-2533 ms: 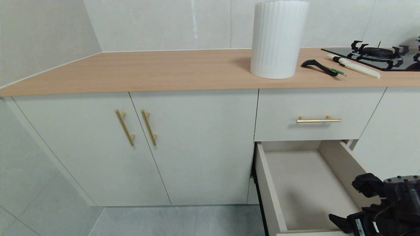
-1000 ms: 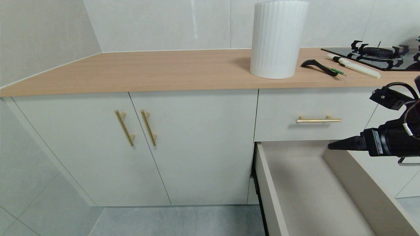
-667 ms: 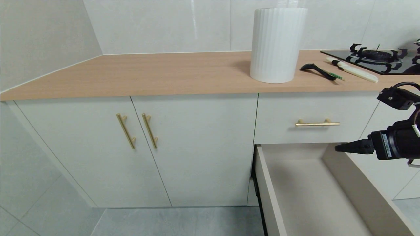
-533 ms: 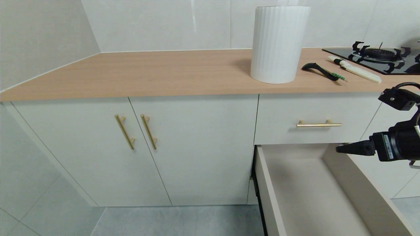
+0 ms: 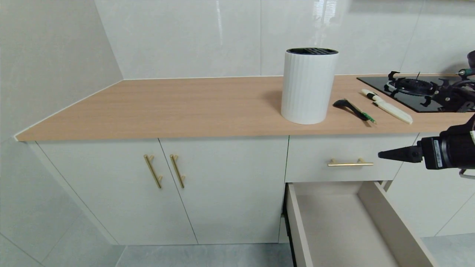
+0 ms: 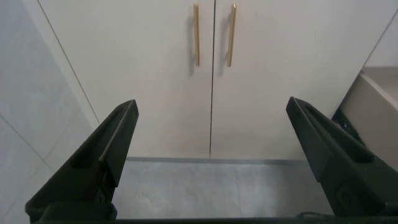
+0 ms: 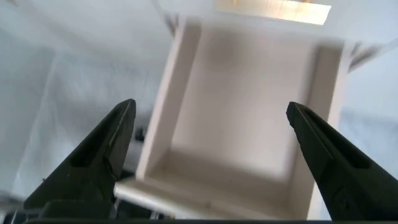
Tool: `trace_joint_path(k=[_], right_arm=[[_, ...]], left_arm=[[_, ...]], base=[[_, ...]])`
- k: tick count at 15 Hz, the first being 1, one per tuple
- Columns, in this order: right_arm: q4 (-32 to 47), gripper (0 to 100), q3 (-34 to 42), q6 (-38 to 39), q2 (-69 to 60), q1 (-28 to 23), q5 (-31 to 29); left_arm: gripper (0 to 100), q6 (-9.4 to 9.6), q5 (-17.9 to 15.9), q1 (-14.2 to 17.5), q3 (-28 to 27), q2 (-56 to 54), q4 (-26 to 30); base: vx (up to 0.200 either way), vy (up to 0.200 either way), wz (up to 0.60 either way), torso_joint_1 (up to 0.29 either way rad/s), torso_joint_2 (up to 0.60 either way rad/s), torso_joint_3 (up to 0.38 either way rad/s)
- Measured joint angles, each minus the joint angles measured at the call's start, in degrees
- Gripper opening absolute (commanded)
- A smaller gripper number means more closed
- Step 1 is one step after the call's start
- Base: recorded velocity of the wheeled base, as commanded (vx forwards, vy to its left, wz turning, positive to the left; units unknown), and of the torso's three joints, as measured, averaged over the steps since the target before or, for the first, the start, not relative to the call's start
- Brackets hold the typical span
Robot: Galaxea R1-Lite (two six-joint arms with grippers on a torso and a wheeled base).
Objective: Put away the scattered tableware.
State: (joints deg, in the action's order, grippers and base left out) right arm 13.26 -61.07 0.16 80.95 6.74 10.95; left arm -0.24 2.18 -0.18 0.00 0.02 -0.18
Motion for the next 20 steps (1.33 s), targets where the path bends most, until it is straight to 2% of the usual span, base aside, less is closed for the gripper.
trace_joint_path(k=[2, 5, 7, 10, 14, 17, 20], right_arm=[[-4.1, 100, -4.0, -1.0, 3.4, -1.5, -0.2], [-4.8, 100, -14.8, -2.0, 10.1, -3.6, -3.1], [-2.6, 100, -20.1, -2.1, 14.2, -4.1, -5.8], [5.5, 100, -28.4, -1.9, 20.0, -4.1, -9.1], [6.4, 100, -32.5, -1.1, 25.7, -2.7, -10.2], [5.1, 100, -34.7, 1.3, 28.7, -2.4, -15.5], [4.9, 100, -35.4, 1.3, 30.6, -2.3, -16.1]], left_arm=[[100, 0.0, 0.0, 0.0, 0.0, 0.0, 0.0], [100, 0.0, 0.0, 0.0, 0.0, 0.0, 0.1], [100, 0.0, 0.0, 0.0, 0.0, 0.0, 0.0], [100, 0.0, 0.0, 0.0, 0.0, 0.0, 0.0], [100, 0.0, 0.0, 0.0, 0.0, 0.0, 0.0], [100, 0.0, 0.0, 0.0, 0.0, 0.0, 0.0], [100, 0.0, 0.0, 0.0, 0.0, 0.0, 0.0]], base=[[0.0, 0.0, 0.0, 0.051, -0.1, -0.058], [0.0, 0.0, 0.0, 0.0, 0.0, 0.0], [0.0, 0.0, 0.0, 0.0, 0.0, 0.0], [0.0, 0.0, 0.0, 0.0, 0.0, 0.0], [0.0, 0.0, 0.0, 0.0, 0.0, 0.0], [0.0, 0.0, 0.0, 0.0, 0.0, 0.0], [0.0, 0.0, 0.0, 0.0, 0.0, 0.0]])
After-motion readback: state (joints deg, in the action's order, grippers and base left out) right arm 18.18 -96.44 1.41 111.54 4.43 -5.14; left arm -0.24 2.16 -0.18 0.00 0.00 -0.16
